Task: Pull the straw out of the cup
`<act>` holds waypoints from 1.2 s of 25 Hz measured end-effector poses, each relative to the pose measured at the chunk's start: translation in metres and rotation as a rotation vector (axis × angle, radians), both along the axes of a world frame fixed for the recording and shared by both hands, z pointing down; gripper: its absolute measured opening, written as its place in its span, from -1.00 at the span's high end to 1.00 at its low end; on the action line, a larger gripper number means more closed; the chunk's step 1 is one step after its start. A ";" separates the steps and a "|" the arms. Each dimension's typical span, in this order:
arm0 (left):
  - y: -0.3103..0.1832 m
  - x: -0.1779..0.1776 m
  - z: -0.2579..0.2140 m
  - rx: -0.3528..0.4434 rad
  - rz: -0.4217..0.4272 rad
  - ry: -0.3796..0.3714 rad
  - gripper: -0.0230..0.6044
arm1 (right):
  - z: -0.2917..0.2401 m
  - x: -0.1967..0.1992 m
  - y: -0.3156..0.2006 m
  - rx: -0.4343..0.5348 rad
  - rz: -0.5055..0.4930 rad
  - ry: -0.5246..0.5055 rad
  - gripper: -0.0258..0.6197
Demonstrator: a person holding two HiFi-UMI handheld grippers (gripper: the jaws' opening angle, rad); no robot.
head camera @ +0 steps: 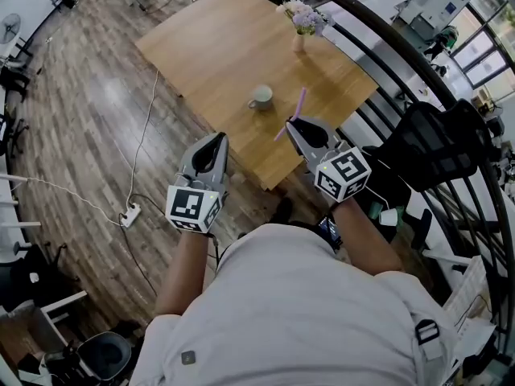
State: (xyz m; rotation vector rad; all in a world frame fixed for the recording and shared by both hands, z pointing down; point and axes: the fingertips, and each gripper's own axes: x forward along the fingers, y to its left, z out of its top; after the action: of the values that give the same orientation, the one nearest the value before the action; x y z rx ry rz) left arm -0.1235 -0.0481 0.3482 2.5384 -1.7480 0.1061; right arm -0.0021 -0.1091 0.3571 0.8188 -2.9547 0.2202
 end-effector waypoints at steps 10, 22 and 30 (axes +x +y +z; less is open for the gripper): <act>0.109 -0.027 -0.006 0.023 0.052 0.017 0.91 | -0.016 -0.021 0.111 0.058 0.046 -0.019 0.79; 0.176 -0.037 -0.012 0.059 0.092 0.016 0.91 | -0.026 -0.029 0.197 0.096 0.080 -0.050 0.80; 0.181 -0.044 -0.014 0.068 0.100 0.027 0.91 | -0.033 -0.038 0.206 0.123 0.079 -0.030 0.80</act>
State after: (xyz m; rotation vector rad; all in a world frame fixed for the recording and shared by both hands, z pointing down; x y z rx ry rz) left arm -0.1671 0.1324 0.3345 2.6620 -1.6420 0.0174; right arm -0.0397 0.0974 0.3237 0.9563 -2.9920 0.0554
